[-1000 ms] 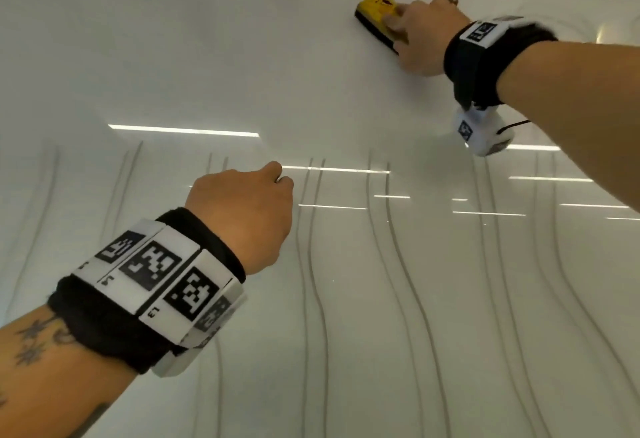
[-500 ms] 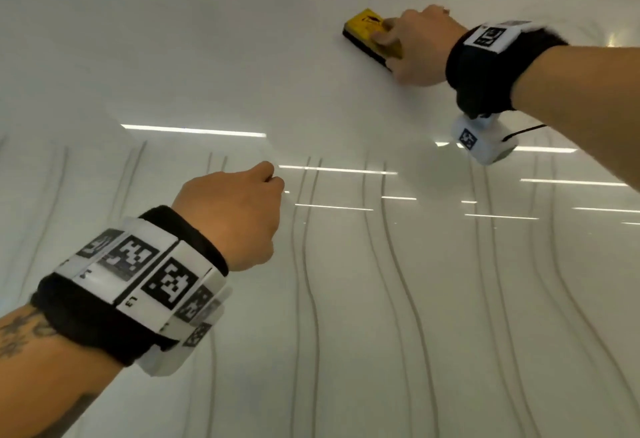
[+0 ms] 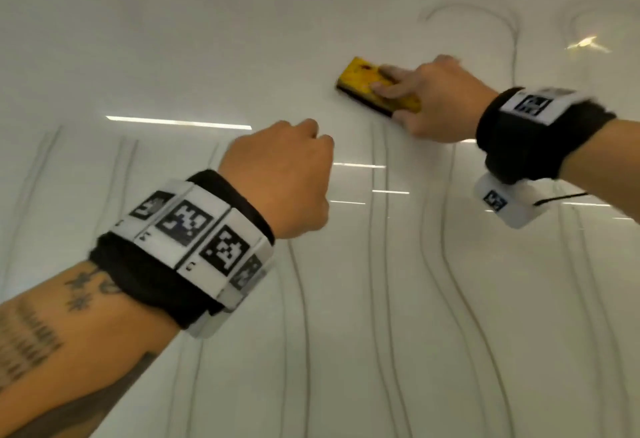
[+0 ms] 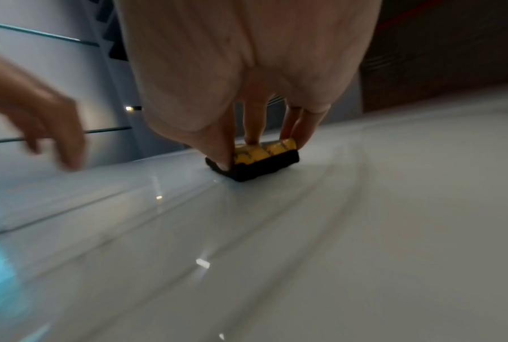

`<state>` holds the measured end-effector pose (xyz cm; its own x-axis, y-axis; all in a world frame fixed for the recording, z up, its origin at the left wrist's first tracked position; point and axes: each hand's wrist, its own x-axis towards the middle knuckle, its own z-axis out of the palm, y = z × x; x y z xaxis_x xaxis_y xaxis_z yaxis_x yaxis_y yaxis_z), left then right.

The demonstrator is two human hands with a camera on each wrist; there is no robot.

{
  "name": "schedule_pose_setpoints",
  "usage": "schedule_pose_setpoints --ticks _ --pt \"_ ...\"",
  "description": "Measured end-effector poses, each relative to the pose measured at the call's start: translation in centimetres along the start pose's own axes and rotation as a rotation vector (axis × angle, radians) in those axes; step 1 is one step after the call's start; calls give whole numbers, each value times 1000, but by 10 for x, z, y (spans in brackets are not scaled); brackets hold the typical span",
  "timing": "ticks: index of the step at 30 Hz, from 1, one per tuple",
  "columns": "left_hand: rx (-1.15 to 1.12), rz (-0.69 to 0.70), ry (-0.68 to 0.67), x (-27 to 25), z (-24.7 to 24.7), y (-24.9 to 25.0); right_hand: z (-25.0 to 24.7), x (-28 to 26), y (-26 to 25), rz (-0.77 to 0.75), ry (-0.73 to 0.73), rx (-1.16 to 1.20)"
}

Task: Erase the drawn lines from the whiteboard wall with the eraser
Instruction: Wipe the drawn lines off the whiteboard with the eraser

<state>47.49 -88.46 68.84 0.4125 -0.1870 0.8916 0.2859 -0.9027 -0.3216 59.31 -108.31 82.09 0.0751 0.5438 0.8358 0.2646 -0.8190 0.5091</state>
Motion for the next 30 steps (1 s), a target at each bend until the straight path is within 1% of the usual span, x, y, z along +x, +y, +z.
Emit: schedule_pose_setpoints --ticks 2,3,4,5,6,7,9,10,11,12,13,14,17,19,20,21,24,26,27,28,30 --pt "4 66 -32 0 6 23 -5 -2 44 190 23 5" --pt "16 89 -50 0 12 31 -6 -1 57 287 40 16" --pt "29 97 -63 0 18 36 -7 2 59 342 54 32" --pt "39 88 -74 1 22 38 -4 5 51 340 60 35" --pt "38 66 -90 3 26 38 -1 6 36 287 51 40" --pt "28 38 -112 4 28 39 3 3 16 200 37 61" --pt "7 -8 -144 6 30 41 12 -12 -9 -9 -1 80" --pt "2 -21 -147 7 30 43 15 -21 -7 -76 -9 81" --pt "0 -30 -146 8 29 45 14 -25 4 -105 4 81" --pt "-1 -37 -147 8 29 47 12 -26 23 -90 22 70" --pt "4 -45 -150 8 29 48 10 -26 45 -31 36 56" --pt "21 -47 -154 9 30 49 8 -23 70 70 59 31" --pt "68 -34 -177 11 32 49 1 -14 135 453 139 -50" --pt "86 -36 -188 10 33 46 -4 -1 140 573 165 -5" --pt "98 -40 -188 11 32 46 -7 8 133 587 159 24" --pt "104 -46 -192 12 31 48 -10 17 122 562 147 59" --pt "123 -81 -219 17 27 56 -11 39 77 344 78 127" --pt "118 -103 -236 20 25 62 -5 36 65 176 27 126" --pt "115 -111 -240 22 25 64 -4 30 69 129 21 112" --pt "112 -118 -239 22 24 65 -4 24 78 124 33 100" --pt "112 -126 -229 23 28 65 -7 19 106 231 99 67"
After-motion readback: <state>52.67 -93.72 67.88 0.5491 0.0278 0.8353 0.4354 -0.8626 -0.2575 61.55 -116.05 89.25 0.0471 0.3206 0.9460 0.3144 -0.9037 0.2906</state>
